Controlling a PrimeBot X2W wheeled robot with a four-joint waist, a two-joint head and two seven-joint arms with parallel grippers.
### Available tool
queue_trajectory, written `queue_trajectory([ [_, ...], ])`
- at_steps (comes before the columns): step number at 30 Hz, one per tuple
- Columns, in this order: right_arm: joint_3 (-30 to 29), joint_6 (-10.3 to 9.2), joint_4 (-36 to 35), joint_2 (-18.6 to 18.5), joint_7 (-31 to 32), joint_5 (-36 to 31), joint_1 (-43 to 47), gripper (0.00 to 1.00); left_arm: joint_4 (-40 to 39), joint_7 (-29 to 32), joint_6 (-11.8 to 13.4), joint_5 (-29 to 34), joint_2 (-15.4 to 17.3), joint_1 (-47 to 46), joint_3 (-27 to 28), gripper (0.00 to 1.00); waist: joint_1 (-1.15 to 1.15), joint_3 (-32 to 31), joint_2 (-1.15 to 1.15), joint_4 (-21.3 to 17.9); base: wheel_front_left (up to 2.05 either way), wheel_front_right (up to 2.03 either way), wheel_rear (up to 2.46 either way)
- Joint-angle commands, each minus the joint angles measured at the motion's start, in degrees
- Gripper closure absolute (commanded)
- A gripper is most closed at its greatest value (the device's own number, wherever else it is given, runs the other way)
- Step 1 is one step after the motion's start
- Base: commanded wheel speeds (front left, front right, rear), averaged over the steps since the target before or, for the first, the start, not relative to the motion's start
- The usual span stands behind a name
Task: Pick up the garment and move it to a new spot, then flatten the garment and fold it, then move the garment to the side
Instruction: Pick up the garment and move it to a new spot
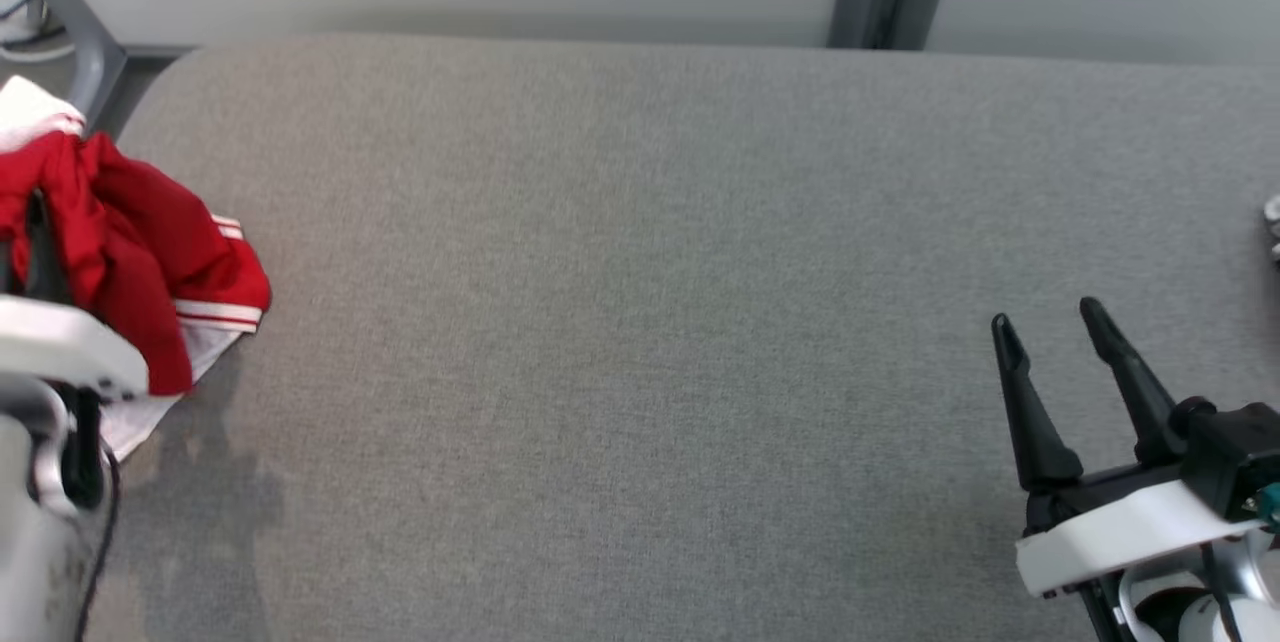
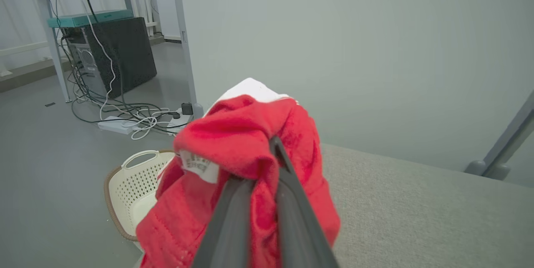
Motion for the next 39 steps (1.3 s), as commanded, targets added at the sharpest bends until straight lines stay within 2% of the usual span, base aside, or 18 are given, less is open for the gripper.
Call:
queue_trajectory([
  [1, 0.1, 0.0, 0.6, 0.0, -0.4, 0.4, 1.0, 0.0, -4.3, -0.2, 1.5, 1.2, 0.1, 4.7, 0.4, 1.0, 0.0, -3.6, 0.0, -1.7, 0.0, 0.0, 0.0],
  [5, 1.4, 0.0, 2.1, 0.2, -0.7, 1.2, 2.6, 0.0, -19.3, 0.1, 6.5, 2.6, 0.8, 16.7, 1.0, 1.0, 0.0, -7.2, 0.0, -3.5, 0.0, 0.0, 0.0],
  [12, 2.0, 0.0, 3.0, 0.5, -0.8, 1.9, 4.8, 0.0, -46.8, 6.0, 16.6, 3.7, 1.6, 36.1, 0.8, 1.0, 0.0, -10.1, 0.0, -6.8, 0.0, 0.0, 0.0],
  [15, 1.8, 0.0, 2.7, 0.5, -0.6, 2.0, 4.9, 0.0, -54.0, 7.7, 19.1, 4.4, 1.6, 40.1, 0.0, 1.0, 0.0, -10.0, 0.0, -8.3, 0.0, 0.0, 0.0],
  [18, 1.4, 0.0, 2.0, 0.6, -0.5, 2.0, 4.4, 0.0, -58.7, 9.3, 19.7, 5.5, 0.9, 40.5, -2.5, 1.0, 0.0, -8.9, 0.0, -9.7, 0.0, 0.0, 0.0],
  [23, 1.6, 0.0, 1.2, 0.6, -1.0, 2.0, 3.0, 0.0, -60.8, 11.4, 18.3, 6.8, -0.6, 36.6, -6.9, 1.0, 0.0, -6.4, 0.0, -12.6, 0.0, 0.0, 0.0],
  [27, 1.6, 0.0, 1.0, 0.8, -2.0, 2.4, 0.8, 0.0, -58.1, 13.5, 14.8, 8.0, -3.6, 28.1, -12.2, 1.0, 0.0, -2.0, 0.0, -17.1, 0.0, 0.0, 0.0],
  [33, 1.6, 0.0, 2.3, 1.0, -4.6, 3.7, -2.0, 0.0, -50.7, 14.9, 9.3, 10.5, -7.3, 15.3, -18.0, 1.0, 0.0, 3.6, 0.0, -22.4, 0.0, 0.0, 0.0],
  [39, 1.5, 0.0, 3.9, 1.0, -7.2, 5.6, -3.4, 0.0, -40.9, 15.1, 5.5, 11.8, -10.9, 5.6, -21.2, 1.0, 0.0, 8.3, 0.0, -25.5, 0.0, 0.0, 0.0],
])
